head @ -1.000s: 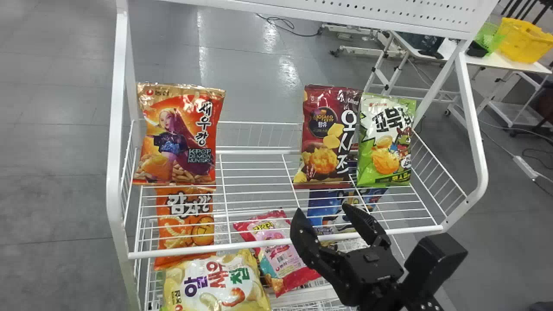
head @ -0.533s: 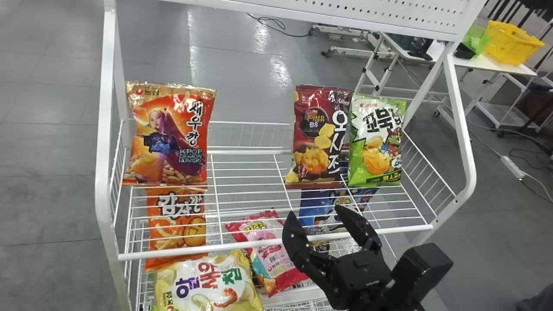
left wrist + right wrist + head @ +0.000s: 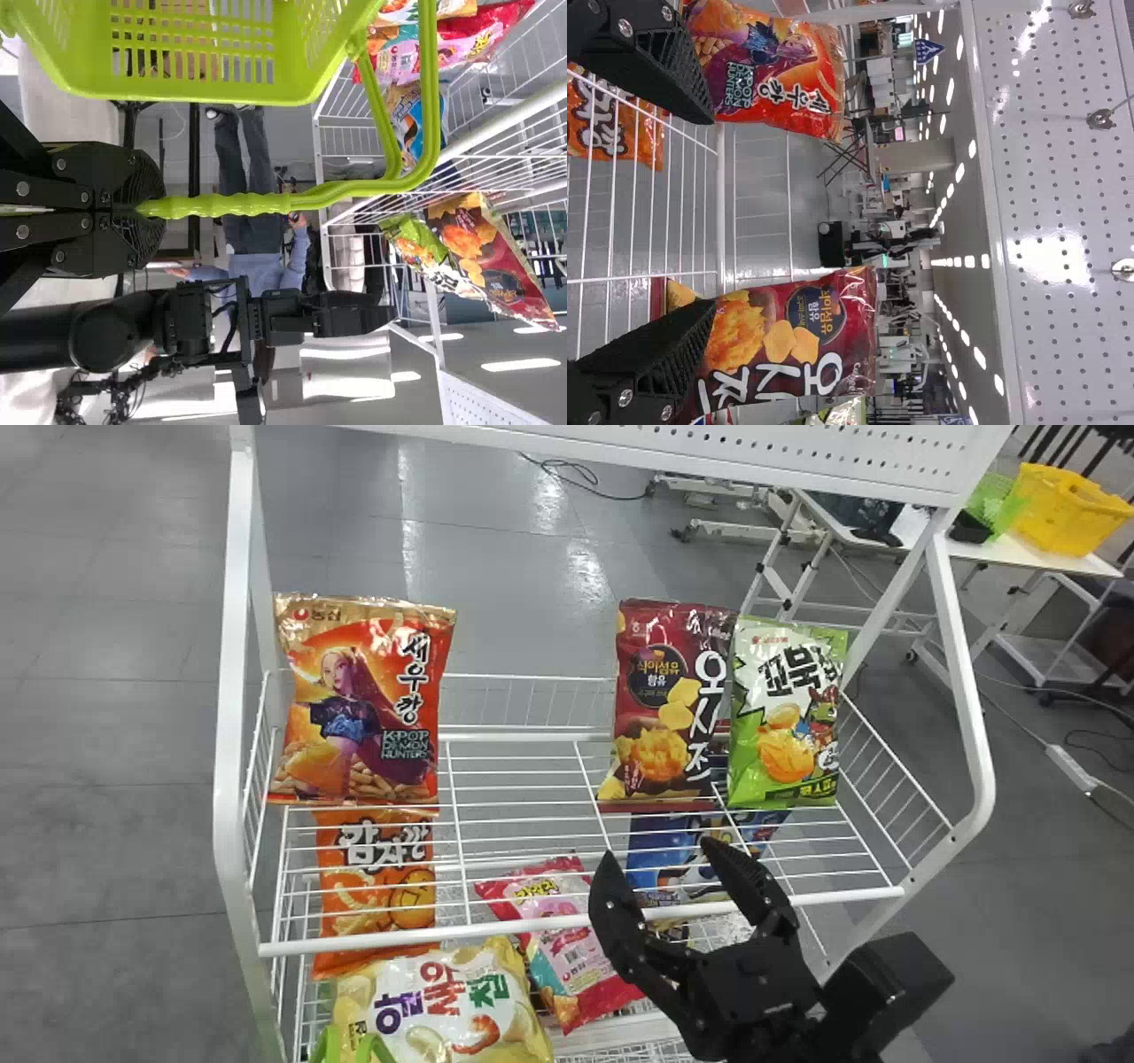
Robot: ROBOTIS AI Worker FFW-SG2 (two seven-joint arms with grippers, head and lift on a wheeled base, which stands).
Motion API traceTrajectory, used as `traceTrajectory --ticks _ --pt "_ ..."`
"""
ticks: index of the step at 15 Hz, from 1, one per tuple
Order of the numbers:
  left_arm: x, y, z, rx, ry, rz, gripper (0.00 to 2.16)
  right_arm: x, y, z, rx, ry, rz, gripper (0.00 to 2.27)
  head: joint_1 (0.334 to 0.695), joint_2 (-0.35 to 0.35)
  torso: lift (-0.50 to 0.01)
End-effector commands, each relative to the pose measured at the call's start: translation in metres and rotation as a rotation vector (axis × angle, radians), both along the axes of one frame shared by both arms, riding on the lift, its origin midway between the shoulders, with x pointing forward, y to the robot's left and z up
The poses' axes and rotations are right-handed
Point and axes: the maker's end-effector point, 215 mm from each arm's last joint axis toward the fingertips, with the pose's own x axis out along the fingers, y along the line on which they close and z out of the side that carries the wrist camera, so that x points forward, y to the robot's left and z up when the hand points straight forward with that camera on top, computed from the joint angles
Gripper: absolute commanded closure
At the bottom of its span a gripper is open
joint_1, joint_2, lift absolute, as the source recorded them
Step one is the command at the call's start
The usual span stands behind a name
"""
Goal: Hold basket handle with left hand then pick spicy shrimp crackers with right hand and place into basket
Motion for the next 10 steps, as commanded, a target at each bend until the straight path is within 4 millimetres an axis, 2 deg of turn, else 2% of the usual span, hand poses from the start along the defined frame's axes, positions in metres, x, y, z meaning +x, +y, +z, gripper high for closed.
traceTrajectory --ticks 1,10 --pt "0.0 0.0 0.0 -0.001 0.0 0.002 1.9 -0.001 0.0 0.003 0.001 -0.011 0.0 0.07 0.695 -0.295 -0.037" --pt "0.0 0.0 -0.001 0.0 0.004 0.007 1.9 -0.004 0.001 0.016 0.006 -0.057 0.002 0.09 0.695 -0.296 -0.037"
